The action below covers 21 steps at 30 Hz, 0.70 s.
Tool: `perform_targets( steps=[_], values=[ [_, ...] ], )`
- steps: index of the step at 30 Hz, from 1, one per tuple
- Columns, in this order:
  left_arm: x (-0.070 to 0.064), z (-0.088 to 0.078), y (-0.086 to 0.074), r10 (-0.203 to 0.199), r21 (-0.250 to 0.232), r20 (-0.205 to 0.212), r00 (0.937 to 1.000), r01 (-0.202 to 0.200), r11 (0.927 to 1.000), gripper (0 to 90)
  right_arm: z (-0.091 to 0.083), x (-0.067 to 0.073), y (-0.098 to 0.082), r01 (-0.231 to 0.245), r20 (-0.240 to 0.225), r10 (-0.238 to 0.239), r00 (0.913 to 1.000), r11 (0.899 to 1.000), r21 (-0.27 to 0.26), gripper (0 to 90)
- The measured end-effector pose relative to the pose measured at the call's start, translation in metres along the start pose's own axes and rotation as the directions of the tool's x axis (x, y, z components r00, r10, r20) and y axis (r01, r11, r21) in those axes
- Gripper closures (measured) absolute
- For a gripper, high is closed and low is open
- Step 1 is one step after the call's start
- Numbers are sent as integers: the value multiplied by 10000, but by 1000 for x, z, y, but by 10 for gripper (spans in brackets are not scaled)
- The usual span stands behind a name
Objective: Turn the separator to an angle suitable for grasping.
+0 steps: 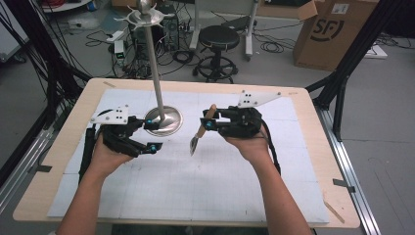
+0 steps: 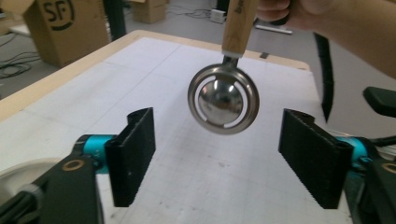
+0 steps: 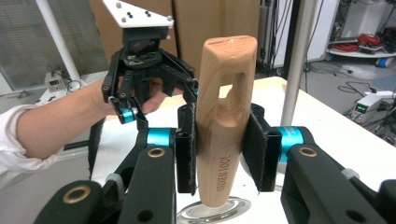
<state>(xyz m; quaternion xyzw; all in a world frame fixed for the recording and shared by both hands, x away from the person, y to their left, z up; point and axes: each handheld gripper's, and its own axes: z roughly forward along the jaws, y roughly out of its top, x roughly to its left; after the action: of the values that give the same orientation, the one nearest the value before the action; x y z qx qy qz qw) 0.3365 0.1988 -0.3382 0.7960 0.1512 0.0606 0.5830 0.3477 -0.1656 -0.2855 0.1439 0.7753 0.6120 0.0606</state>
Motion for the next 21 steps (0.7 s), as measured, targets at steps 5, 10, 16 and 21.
perform_targets(
  steps=[5,10,16,21],
  values=[
    [3,-14,-2,-69,-24,-446,9990,68,10000,198,1,-10,16,127,78,-129,9999,9997,200,677],
    [5,-25,-4,-65,18,-645,9979,67,10000,160,4,-18,34,258,112,-263,9996,9987,435,677],
    [6,-31,-5,-55,-134,-722,9974,45,9999,104,11,-26,57,416,278,-439,9987,9961,781,676],
    [7,-36,-5,-113,-245,-713,9974,96,9997,75,18,-32,75,604,278,-633,9976,9938,937,676]
  ],
)
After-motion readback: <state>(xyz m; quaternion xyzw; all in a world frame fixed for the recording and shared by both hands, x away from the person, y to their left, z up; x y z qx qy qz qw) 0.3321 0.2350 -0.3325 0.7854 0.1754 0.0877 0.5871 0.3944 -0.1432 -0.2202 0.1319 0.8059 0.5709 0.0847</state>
